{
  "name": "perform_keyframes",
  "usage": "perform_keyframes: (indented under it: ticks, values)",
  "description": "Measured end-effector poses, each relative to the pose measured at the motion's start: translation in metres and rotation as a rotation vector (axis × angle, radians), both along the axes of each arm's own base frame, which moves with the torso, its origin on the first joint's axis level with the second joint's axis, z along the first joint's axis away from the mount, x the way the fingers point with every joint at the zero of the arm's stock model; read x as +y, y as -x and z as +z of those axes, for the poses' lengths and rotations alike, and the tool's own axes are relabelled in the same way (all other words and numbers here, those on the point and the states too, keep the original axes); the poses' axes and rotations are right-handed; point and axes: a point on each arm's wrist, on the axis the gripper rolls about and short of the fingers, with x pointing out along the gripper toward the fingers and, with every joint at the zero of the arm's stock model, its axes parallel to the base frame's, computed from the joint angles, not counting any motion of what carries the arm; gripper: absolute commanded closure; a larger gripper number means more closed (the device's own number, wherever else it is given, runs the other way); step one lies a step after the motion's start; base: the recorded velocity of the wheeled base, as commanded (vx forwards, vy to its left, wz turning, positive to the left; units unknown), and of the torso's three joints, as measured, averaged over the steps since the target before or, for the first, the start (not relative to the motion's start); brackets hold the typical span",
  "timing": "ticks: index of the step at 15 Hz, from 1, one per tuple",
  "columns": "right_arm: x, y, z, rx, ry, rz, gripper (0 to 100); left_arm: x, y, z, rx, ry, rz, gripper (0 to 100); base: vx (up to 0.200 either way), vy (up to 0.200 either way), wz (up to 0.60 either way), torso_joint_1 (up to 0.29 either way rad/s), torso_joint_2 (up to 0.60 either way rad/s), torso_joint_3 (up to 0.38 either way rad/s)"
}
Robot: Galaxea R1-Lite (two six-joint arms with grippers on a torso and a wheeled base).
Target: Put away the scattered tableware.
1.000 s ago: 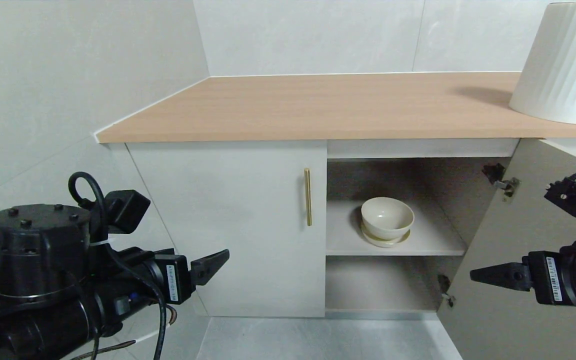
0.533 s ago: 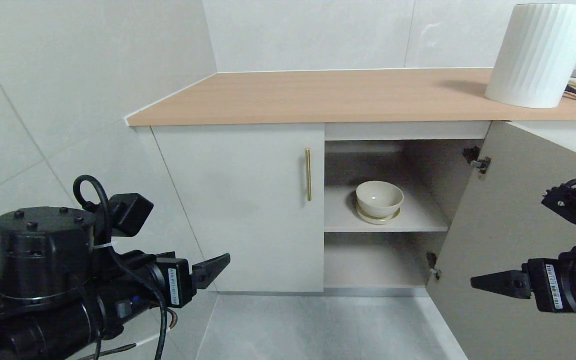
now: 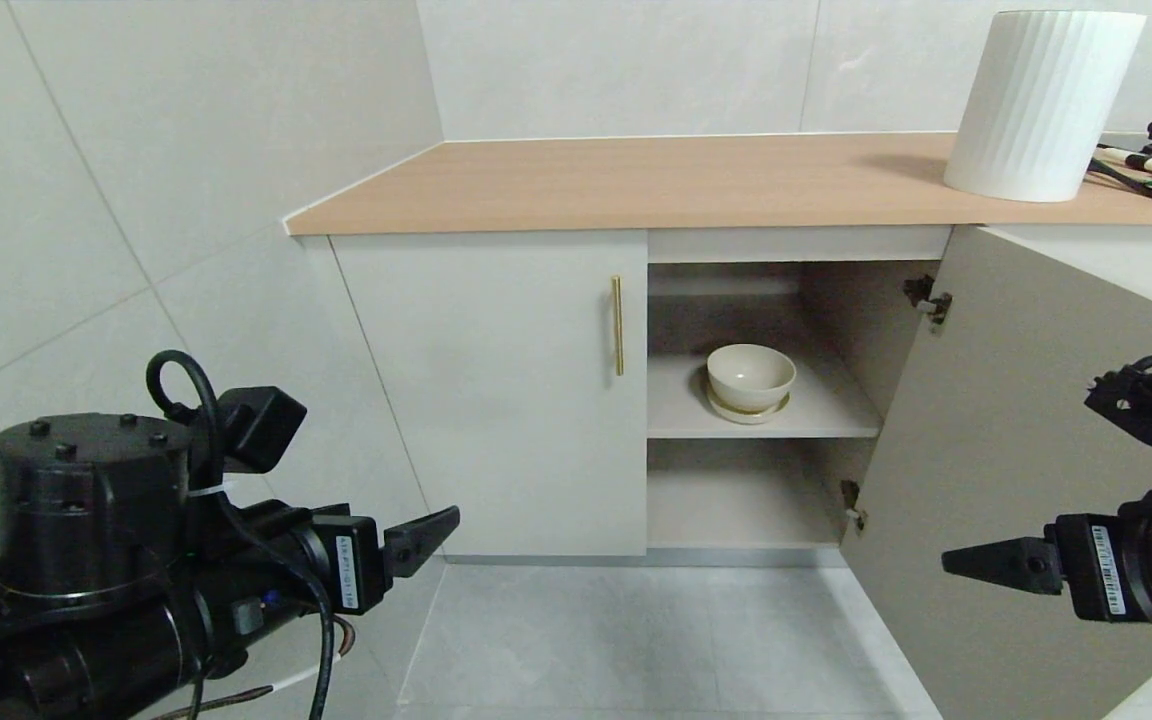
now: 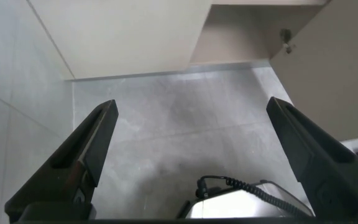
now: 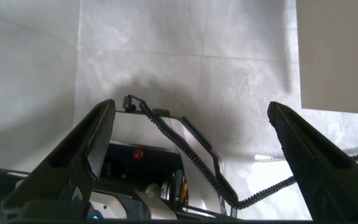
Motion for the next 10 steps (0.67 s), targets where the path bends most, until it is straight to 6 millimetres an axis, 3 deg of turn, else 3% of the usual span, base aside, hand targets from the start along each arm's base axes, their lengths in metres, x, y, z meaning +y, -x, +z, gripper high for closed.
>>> perform_keyframes:
  ticks: [9, 10]
  values:
    - [0.0010, 0.0019, 0.0007, -0.004, -0.002, 0.010, 0, -0.0001, 0.0000, 0.0000, 0.000, 0.000, 0.000, 0, 0.000, 0.000, 0.00, 0.000, 0.00, 0.000]
    - [0.0012, 0.0024, 0.0009, -0.005, -0.003, 0.013, 0, 0.0000, 0.0000, 0.0000, 0.000, -0.001, 0.001, 0, 0.000, -0.200, 0.00, -0.007, 0.01, 0.002]
